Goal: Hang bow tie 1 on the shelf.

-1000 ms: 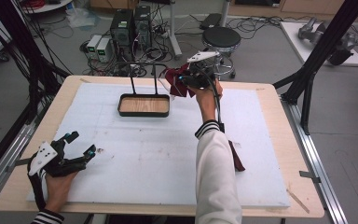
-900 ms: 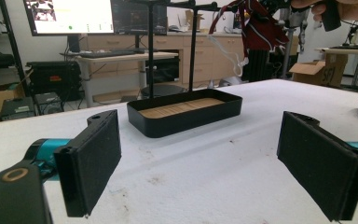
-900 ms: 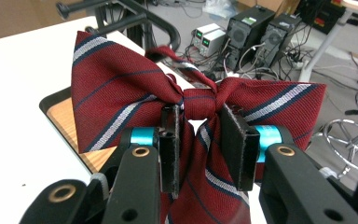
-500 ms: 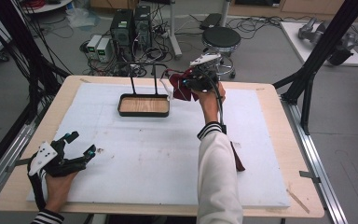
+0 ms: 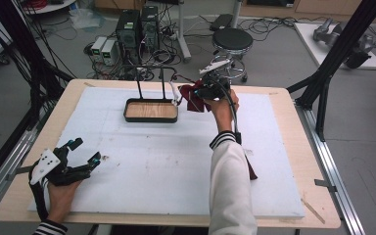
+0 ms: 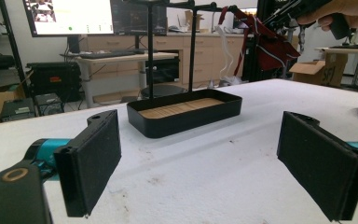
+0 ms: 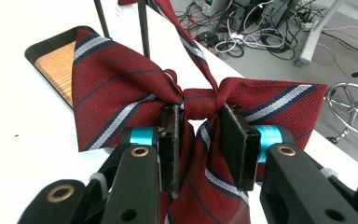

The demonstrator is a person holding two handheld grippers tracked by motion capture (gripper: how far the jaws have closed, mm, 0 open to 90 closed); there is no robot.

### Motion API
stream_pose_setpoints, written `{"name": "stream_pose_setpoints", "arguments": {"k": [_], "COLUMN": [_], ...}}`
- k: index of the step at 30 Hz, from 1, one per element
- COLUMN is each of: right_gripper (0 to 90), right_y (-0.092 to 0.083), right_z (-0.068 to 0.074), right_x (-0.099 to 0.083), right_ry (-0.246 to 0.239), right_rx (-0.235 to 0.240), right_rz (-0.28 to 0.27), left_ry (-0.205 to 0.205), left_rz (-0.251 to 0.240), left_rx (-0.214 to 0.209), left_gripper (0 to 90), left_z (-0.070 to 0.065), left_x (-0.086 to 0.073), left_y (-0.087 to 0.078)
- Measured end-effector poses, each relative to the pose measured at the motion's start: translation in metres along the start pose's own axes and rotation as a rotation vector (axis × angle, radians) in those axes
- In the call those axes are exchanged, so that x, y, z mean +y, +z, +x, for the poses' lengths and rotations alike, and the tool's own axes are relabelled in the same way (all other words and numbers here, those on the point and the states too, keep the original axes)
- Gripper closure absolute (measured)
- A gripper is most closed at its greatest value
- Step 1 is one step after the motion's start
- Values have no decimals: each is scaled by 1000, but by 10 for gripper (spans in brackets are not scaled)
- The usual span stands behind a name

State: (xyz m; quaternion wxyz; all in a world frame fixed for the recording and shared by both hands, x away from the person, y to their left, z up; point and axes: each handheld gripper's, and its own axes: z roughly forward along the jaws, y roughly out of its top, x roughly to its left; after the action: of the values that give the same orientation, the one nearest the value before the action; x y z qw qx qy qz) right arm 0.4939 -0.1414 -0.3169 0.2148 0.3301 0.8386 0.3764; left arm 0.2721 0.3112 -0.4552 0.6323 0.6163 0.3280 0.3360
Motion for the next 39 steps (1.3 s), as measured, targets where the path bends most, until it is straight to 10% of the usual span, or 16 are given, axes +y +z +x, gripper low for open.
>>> {"name": "stream_pose_setpoints", "arguments": {"k": [25, 32, 39], "right_gripper": [669, 86, 85], "right_y": [23, 25, 7], "right_z": [1, 3, 3], "right_x": [-5, -6, -4], "right_ry": [10, 104, 101], "right_rx": [18, 41, 78], "right_rz": [70, 0, -41], "left_ry": [-1, -1, 0], "left_rz": [-5, -4, -4], "left_rx": [-2, -2, -1], "left_gripper": [139, 139, 139], "left_z": [0, 0, 0], "left_x": [0, 0, 0], "left_y": [-1, 0, 0]}}
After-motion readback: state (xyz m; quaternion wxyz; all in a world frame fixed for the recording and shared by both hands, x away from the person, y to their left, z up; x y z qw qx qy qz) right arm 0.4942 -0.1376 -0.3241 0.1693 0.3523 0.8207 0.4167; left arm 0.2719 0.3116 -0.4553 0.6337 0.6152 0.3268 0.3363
